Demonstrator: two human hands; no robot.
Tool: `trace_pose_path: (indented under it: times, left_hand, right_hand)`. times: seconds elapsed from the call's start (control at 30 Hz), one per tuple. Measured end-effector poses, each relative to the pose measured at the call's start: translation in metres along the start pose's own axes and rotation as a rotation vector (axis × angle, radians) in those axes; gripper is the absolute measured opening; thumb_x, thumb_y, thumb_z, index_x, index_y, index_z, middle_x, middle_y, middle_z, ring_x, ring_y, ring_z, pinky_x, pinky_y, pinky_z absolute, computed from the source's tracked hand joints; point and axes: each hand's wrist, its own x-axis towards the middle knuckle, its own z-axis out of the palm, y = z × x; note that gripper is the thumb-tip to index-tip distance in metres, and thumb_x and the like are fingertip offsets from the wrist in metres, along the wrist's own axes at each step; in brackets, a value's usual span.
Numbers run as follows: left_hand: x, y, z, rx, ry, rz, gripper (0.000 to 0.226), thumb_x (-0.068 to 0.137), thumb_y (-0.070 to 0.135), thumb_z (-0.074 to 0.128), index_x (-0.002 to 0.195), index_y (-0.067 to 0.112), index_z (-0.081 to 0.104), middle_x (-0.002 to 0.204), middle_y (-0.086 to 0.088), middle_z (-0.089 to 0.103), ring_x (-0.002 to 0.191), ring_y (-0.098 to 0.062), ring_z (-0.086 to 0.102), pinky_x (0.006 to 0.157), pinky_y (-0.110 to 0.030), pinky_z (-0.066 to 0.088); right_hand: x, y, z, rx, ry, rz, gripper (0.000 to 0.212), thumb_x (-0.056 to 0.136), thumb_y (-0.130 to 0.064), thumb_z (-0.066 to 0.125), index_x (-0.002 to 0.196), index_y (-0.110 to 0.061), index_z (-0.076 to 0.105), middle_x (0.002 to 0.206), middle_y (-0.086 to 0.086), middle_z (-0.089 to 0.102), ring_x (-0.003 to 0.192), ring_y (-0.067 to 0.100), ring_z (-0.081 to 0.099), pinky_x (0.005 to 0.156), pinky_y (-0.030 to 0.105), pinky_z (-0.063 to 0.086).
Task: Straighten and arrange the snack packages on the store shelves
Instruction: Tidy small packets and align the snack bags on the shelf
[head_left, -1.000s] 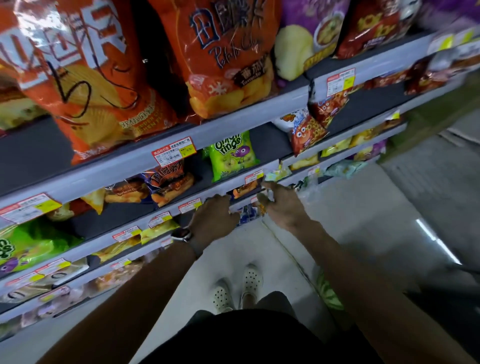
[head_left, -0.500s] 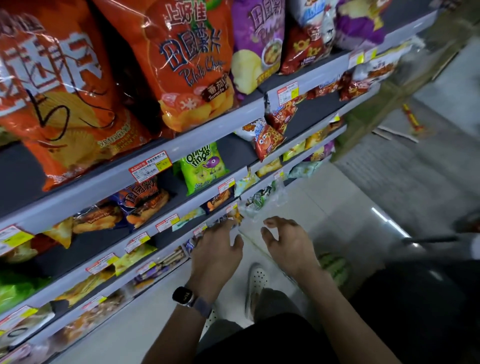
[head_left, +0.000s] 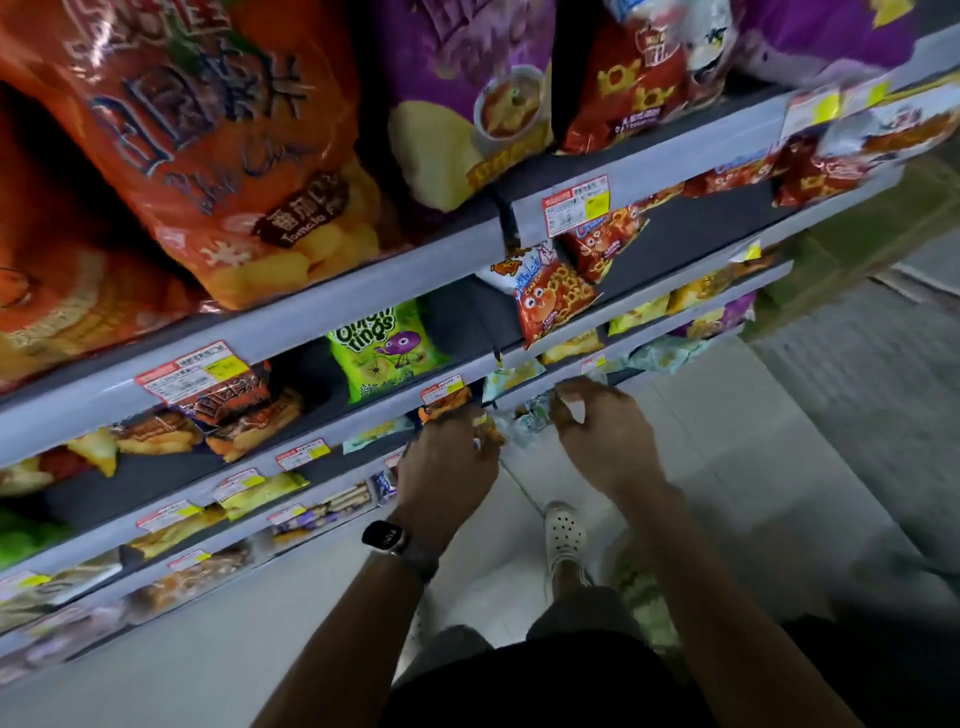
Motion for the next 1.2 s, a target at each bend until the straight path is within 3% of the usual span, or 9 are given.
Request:
trace_pose_path:
  times: [0.27, 0.37, 0.43, 0.57, 0.67, 0.73, 0.87, 1.1, 1.2]
  left_hand:
    - [0.102, 0.078, 0.039, -0.157, 0.074, -0.220, 0.032, 0.100, 0.027, 0.063, 0.122, 0.003, 0.064, 0.115, -0.020, 0.071, 0.104, -0.041, 0.067, 0.071, -0.033, 0.038]
    - [0.131, 0.098, 0.045, -0.337, 0.121, -0.357, 0.040, 0.100, 0.025, 0.065, 0.134, 0.003, 0.062, 0.128, -0.020, 0.068, 0.119, -0.038, 0.064, 0.085, -0.038, 0.049]
    - [0.151, 0.104, 0.046, -0.503, 0.136, -0.456, 0.049, 0.099, 0.030, 0.069, 0.137, 0.000, 0.060, 0.132, -0.022, 0.066, 0.123, -0.038, 0.062, 0.098, -0.039, 0.049]
    - [0.191, 0.088, 0.064, -0.780, 0.207, -0.509, 0.089, 0.045, 0.069, 0.081, 0.099, -0.002, 0.077, 0.086, -0.017, 0.068, 0.084, -0.028, 0.065, 0.073, -0.044, 0.046]
    - [0.204, 0.095, 0.062, -0.871, 0.212, -0.588, 0.046, 0.062, 0.056, 0.085, 0.069, 0.013, 0.069, 0.061, 0.002, 0.068, 0.064, -0.019, 0.066, 0.062, -0.041, 0.045]
    - [0.207, 0.109, 0.055, -0.894, 0.243, -0.620, 0.031, 0.087, 0.038, 0.082, 0.076, 0.012, 0.069, 0.067, -0.002, 0.069, 0.056, -0.013, 0.061, 0.058, -0.031, 0.040]
    - [0.216, 0.120, 0.057, -1.040, 0.253, -0.620, 0.025, 0.097, 0.027, 0.076, 0.113, 0.008, 0.073, 0.080, 0.000, 0.070, 0.044, 0.002, 0.064, 0.041, -0.013, 0.046]
    - [0.220, 0.129, 0.054, -1.003, 0.188, -0.584, 0.043, 0.106, 0.015, 0.062, 0.142, -0.009, 0.056, 0.072, -0.002, 0.053, 0.029, 0.003, 0.049, 0.033, -0.008, 0.034]
    - [0.220, 0.124, 0.050, -0.946, 0.198, -0.568, 0.041, 0.106, 0.010, 0.060, 0.140, -0.012, 0.055, 0.069, -0.006, 0.049, 0.031, 0.000, 0.048, 0.033, -0.009, 0.035]
  right_hand:
    - [0.148, 0.070, -0.051, 0.107, 0.013, -0.084, 0.040, 0.096, -0.035, 0.058, 0.129, -0.015, 0.067, 0.108, 0.014, 0.075, 0.102, 0.037, 0.069, 0.084, 0.039, 0.055]
    - [0.201, 0.077, -0.052, 0.187, 0.017, -0.096, 0.053, 0.089, -0.044, 0.057, 0.132, -0.013, 0.060, 0.107, 0.014, 0.073, 0.100, 0.038, 0.067, 0.077, 0.037, 0.049]
    - [0.232, 0.077, -0.049, 0.215, -0.006, -0.076, 0.067, 0.089, -0.040, 0.064, 0.146, -0.011, 0.046, 0.129, 0.016, 0.065, 0.120, 0.038, 0.061, 0.092, 0.039, 0.049]
    - [0.276, 0.074, -0.040, 0.249, 0.058, -0.138, 0.092, 0.089, -0.046, 0.071, 0.158, -0.004, 0.028, 0.160, 0.018, 0.038, 0.148, 0.036, 0.036, 0.122, 0.044, 0.032]
    - [0.290, 0.074, -0.033, 0.227, 0.135, -0.127, 0.106, 0.087, -0.061, 0.067, 0.160, 0.001, 0.022, 0.162, 0.021, 0.031, 0.149, 0.039, 0.031, 0.122, 0.044, 0.030]
    - [0.294, 0.073, -0.031, 0.202, 0.178, -0.118, 0.111, 0.087, -0.064, 0.067, 0.161, 0.002, 0.016, 0.164, 0.022, 0.024, 0.151, 0.042, 0.026, 0.123, 0.050, 0.029]
    - [0.302, 0.072, -0.033, 0.177, 0.253, -0.140, 0.099, 0.089, -0.069, 0.060, 0.159, -0.007, 0.026, 0.161, 0.020, 0.026, 0.141, 0.046, 0.036, 0.114, 0.055, 0.039]
    - [0.335, 0.082, -0.043, -0.006, 0.063, -0.156, 0.095, 0.084, -0.075, 0.054, 0.156, -0.017, 0.034, 0.159, 0.010, 0.037, 0.141, 0.038, 0.034, 0.117, 0.049, 0.030]
    - [0.346, 0.091, -0.044, 0.028, -0.063, -0.155, 0.103, 0.075, -0.077, 0.060, 0.157, -0.020, 0.034, 0.164, 0.007, 0.034, 0.149, 0.036, 0.028, 0.122, 0.046, 0.019]
